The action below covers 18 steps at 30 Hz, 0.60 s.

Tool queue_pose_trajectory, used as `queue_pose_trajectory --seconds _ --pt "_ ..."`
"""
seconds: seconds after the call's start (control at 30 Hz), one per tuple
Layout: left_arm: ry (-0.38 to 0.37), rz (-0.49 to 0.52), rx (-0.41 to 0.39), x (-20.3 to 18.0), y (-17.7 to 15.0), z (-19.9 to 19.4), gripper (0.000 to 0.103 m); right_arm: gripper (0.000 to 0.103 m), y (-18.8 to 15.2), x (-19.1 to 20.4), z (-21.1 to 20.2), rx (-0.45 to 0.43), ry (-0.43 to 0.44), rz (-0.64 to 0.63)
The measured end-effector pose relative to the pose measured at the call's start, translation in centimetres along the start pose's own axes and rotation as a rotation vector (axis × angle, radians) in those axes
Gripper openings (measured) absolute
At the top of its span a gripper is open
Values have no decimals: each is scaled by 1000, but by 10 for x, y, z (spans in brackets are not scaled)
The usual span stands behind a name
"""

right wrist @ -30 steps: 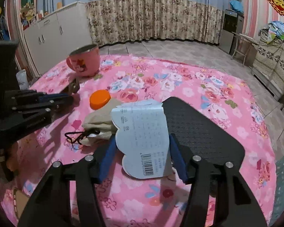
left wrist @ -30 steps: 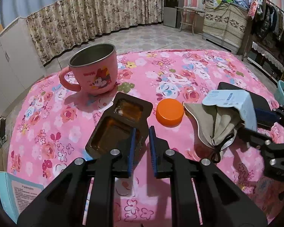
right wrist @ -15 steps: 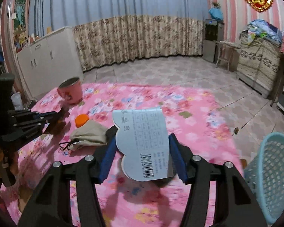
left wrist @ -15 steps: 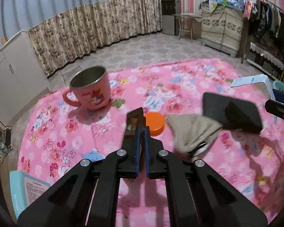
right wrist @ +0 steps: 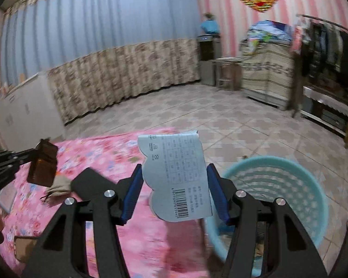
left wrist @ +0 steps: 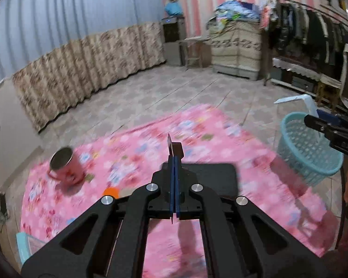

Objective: Collect trash
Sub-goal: 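Carry the brown tray and white tag over the blue basket and open both tools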

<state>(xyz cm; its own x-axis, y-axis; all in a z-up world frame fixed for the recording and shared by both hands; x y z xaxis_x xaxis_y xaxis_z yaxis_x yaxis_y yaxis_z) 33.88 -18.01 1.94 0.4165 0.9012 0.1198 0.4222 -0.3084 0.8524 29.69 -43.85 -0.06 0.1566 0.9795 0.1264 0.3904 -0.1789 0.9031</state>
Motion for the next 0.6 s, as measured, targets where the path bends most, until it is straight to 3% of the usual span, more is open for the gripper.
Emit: queue_pose_trajectory --seconds 0.27,0.6 --pt "-137 49 -56 -89 37 1 0 55 -1 -92 -26 -13 -167 77" --pt "-315 128 -59 -210 55 30 0 55 -12 -165 -38 2 -270 157"
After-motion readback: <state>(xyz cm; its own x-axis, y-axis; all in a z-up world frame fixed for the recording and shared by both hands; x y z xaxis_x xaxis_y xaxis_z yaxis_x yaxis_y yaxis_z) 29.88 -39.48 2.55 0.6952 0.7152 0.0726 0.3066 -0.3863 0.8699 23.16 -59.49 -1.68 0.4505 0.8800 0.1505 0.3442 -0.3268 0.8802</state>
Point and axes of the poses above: each gripper's, at about its wrist camera, not at the fingertips, and z roughly the way its jaws point, x to its left, y to its top, the point moved 3 cm from there along z, roughly the way its jaws point, and after that the axes turned 6 degrees about -x, right-handed, at the moved point
